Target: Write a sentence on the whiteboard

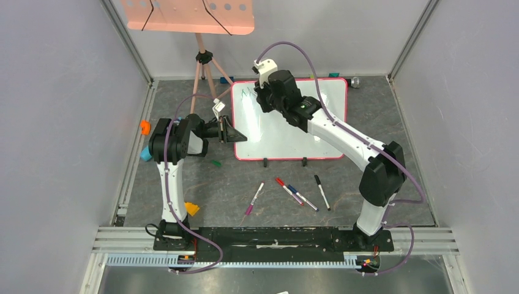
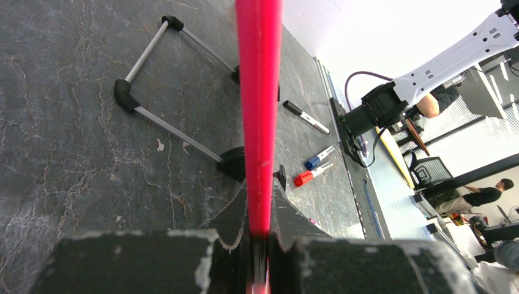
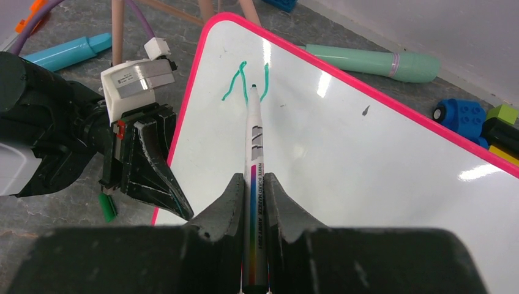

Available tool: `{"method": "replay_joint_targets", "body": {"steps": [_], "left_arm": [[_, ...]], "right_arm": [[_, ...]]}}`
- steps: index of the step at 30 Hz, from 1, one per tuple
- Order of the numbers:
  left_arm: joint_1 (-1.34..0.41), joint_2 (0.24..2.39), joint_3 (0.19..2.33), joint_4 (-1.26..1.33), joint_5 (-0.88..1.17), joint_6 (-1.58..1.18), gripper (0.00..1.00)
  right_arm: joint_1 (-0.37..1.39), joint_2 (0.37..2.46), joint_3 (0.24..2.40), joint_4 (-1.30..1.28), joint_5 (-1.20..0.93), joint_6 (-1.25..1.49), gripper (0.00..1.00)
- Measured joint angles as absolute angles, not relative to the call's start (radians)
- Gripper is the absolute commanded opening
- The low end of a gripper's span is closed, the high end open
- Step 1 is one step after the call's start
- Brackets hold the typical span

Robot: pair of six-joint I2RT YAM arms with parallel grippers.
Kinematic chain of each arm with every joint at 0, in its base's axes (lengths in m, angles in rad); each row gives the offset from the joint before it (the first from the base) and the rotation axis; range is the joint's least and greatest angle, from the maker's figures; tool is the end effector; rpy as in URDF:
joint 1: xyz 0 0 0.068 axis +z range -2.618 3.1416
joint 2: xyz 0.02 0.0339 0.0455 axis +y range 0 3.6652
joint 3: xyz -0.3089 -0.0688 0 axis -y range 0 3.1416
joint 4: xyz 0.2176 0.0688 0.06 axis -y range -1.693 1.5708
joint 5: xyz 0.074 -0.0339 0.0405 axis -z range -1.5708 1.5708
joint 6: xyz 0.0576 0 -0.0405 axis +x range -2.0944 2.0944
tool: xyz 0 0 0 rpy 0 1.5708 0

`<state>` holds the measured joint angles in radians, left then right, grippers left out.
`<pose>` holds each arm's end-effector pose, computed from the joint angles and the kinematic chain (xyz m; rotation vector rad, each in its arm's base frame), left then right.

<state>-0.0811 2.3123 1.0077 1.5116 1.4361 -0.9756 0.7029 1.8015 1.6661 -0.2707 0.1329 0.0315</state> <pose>0.4177 -0.0912 0.1639 0.6790 1.7259 -1.7365 0.3367 0.2752 0.3925 -0.5725 1.9053 0.3464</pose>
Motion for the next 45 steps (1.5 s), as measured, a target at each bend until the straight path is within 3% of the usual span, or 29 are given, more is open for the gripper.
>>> {"method": "replay_joint_targets", "body": {"steps": [45], "left_arm": [[-0.081, 2.312, 1.008, 1.510, 1.435, -0.976, 0.02]], "right_arm": [[0.705, 1.821, 1.615, -0.287, 0.219, 0.034, 0.00]]}}
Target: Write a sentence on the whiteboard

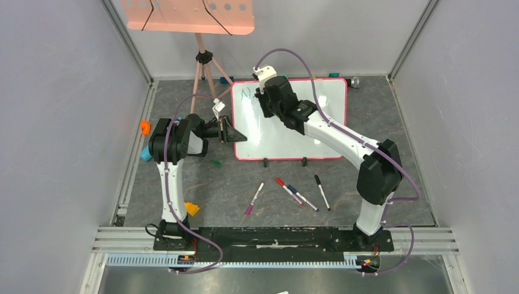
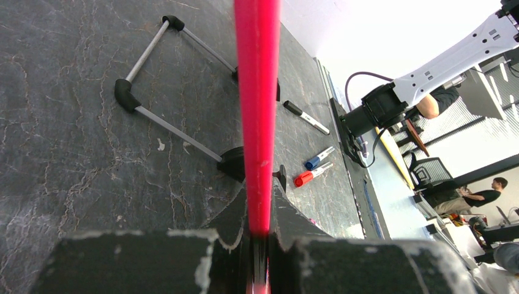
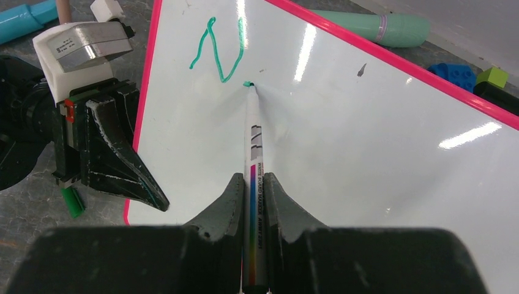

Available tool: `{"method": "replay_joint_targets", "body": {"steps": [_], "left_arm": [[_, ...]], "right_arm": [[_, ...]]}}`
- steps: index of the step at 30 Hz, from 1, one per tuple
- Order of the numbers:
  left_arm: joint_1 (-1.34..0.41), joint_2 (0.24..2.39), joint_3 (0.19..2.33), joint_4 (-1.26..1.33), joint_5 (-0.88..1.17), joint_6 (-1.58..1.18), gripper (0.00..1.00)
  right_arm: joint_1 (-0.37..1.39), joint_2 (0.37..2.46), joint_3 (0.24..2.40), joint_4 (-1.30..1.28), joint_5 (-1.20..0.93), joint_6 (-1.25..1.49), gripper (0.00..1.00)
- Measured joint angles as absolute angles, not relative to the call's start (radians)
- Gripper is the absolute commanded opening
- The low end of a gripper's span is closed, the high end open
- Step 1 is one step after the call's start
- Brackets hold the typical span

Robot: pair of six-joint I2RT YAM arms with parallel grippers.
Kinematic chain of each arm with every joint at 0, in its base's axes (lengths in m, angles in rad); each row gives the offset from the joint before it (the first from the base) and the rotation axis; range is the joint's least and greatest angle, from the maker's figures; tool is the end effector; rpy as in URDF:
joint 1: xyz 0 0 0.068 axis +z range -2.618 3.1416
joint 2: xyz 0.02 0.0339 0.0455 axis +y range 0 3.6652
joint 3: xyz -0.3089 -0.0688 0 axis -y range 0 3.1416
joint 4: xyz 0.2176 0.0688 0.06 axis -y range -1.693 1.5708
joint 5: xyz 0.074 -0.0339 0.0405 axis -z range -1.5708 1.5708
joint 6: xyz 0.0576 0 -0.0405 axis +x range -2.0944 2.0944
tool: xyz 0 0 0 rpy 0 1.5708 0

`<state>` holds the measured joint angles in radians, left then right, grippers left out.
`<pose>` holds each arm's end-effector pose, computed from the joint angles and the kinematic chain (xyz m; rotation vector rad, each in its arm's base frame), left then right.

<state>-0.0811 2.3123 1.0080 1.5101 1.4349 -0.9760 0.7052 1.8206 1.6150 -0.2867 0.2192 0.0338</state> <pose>0.4179 -0.0912 0.1639 0.6766 1.7269 -1.7369 0.3404 0.2733 0.3656 -0.5489 1.9839 0.2331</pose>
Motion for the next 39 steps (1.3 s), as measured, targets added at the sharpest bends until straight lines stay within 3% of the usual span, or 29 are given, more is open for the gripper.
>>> {"method": "replay_joint_targets", "body": {"steps": [39], "left_arm": [[-0.081, 2.312, 1.008, 1.509, 1.434, -0.976, 0.02]], "right_arm": [[0.693, 1.848, 1.682, -0.308, 0.244, 0.036, 0.00]]}}
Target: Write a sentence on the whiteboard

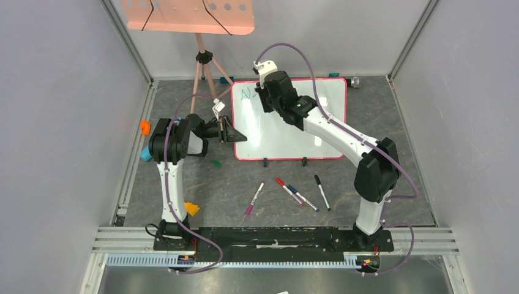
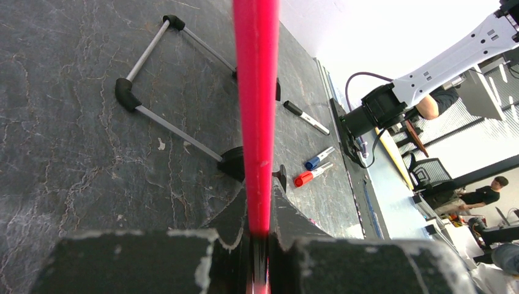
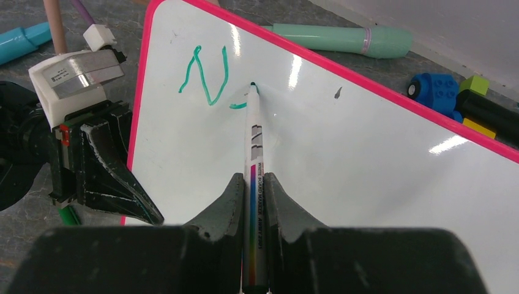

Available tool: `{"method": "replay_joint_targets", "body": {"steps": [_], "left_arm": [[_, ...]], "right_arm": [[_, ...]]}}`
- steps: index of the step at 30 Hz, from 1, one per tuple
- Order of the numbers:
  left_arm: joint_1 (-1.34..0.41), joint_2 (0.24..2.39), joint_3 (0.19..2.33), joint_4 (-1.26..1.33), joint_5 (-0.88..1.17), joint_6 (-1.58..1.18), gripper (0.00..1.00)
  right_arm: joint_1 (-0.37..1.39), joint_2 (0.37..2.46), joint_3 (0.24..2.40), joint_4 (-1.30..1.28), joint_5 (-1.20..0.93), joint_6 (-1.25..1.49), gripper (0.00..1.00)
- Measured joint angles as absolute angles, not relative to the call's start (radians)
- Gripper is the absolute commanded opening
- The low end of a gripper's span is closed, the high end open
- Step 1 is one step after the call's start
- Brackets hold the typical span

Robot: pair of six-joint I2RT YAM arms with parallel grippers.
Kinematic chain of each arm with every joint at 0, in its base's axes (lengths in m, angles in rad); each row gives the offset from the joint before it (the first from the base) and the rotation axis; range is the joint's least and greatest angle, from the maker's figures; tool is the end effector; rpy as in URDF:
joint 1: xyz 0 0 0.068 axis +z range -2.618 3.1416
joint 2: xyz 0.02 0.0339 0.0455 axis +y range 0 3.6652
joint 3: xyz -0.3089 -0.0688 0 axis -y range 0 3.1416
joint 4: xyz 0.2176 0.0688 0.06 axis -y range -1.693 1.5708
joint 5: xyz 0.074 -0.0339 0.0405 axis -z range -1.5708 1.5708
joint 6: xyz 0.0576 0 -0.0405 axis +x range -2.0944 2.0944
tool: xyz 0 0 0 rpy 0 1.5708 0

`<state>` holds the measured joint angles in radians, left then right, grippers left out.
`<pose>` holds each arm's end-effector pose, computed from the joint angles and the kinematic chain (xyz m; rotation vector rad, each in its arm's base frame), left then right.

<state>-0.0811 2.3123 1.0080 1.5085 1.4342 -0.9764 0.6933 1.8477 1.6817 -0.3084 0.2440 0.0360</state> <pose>0.4179 -0.0912 0.1638 0.6744 1.7283 -1.7377 0.3508 0.2734 0.3745 -0.5116 1.9711 0.2096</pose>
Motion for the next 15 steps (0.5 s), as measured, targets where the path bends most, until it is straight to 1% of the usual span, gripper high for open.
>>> {"method": "replay_joint_targets", "body": {"steps": [15], "left_arm": [[-0.081, 2.312, 1.008, 1.508, 1.435, -0.976, 0.02]], "right_arm": [[0.690, 1.864, 1.694, -0.309, 0.184, 0.033, 0.00]]}}
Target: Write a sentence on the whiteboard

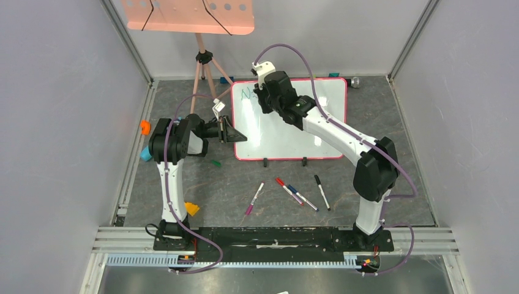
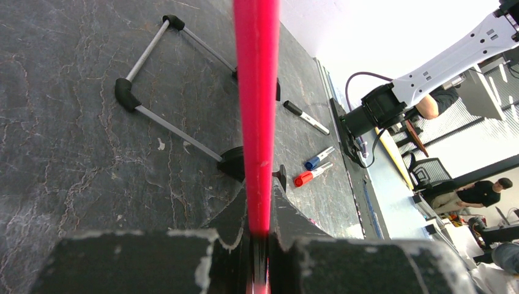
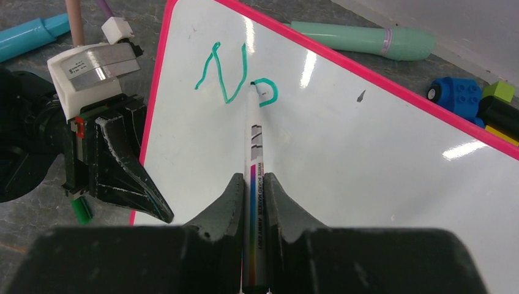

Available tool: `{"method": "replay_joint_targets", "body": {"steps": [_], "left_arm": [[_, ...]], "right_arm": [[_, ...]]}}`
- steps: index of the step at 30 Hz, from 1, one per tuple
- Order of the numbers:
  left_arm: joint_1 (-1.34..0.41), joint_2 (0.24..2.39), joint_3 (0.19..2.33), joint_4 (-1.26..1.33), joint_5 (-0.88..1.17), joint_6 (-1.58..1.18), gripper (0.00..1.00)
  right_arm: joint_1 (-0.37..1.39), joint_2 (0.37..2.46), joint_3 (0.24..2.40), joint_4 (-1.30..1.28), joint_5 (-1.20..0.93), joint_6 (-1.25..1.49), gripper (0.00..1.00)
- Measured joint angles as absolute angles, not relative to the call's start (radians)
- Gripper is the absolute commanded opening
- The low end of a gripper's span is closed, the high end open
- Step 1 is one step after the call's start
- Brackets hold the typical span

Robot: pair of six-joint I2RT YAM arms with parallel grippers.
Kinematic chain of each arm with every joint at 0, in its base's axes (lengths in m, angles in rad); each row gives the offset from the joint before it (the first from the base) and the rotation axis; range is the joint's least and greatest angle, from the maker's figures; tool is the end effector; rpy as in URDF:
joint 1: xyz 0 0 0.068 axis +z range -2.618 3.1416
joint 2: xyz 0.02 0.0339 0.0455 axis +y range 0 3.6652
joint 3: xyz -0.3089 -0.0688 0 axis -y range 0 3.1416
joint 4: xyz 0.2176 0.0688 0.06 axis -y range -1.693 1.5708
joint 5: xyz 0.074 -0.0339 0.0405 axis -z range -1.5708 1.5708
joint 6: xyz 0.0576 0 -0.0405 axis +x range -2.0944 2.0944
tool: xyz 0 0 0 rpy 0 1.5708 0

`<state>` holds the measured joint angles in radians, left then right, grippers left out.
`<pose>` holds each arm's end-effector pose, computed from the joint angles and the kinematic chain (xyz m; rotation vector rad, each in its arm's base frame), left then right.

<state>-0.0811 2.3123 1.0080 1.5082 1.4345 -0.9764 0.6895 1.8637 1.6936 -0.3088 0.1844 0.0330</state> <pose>0.4179 -0.0912 0.1638 0.6745 1.7285 -1.7380 0.3537 0.2780 0.3714 -0.5513 1.9756 0.2626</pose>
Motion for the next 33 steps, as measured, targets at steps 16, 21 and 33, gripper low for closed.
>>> {"method": "replay_joint_targets", "body": {"steps": [16, 21, 33], "left_arm": [[-0.081, 2.313, 1.008, 1.507, 1.434, -0.976, 0.02], [-0.081, 2.313, 1.008, 1.508, 1.435, -0.976, 0.02], [-0.081, 2.313, 1.008, 1.511, 1.436, -0.976, 0.02]], "right_arm": [[0.690, 1.808, 1.584, -0.296, 0.158, 0.033, 0.00], [0.690, 1.785, 1.562, -0.308, 0.180, 0.033, 0.00], [0.682, 1.758, 1.559, -0.315, 0.153, 0.031, 0.00]]}}
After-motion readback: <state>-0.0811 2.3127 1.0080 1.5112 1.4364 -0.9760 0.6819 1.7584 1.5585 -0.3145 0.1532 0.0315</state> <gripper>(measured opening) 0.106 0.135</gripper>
